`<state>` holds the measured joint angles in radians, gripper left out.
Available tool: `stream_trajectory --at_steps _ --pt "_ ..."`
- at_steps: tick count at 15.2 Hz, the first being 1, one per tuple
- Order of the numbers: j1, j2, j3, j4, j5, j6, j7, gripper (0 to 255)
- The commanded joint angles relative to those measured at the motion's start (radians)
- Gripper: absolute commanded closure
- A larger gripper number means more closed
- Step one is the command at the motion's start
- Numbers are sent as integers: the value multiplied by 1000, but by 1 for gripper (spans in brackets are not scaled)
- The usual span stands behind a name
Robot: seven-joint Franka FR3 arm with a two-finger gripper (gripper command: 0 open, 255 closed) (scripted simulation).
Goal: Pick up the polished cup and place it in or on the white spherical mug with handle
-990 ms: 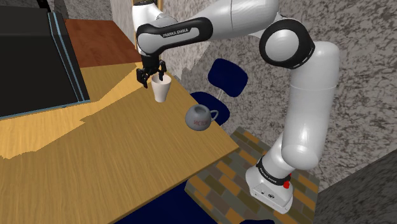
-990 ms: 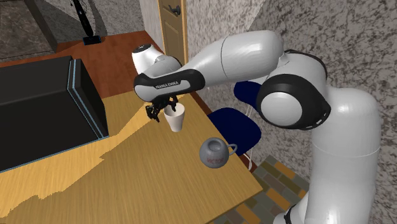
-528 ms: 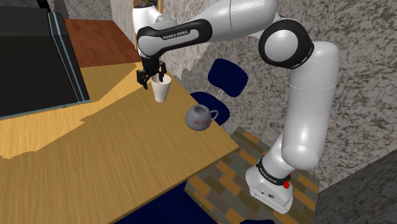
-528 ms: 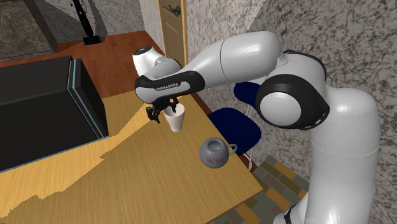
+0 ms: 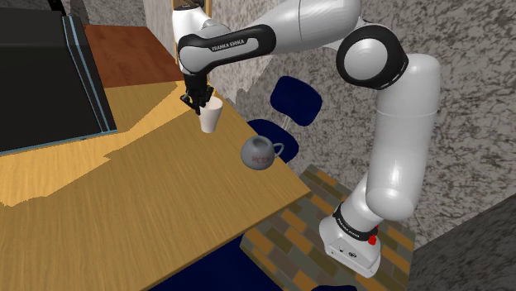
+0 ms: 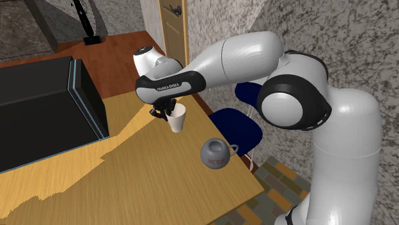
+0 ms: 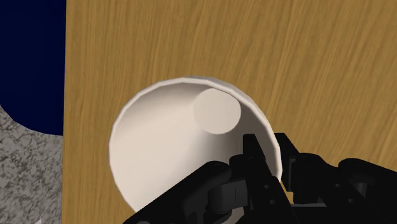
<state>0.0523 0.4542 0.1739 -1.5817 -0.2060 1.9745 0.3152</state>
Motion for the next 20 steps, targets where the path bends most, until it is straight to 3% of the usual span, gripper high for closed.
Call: stream_trajectory --at_steps 1,20 --pt "0 1 0 -1 0 0 0 255" --pt "4 -47 7 157 18 -203 -30 255"
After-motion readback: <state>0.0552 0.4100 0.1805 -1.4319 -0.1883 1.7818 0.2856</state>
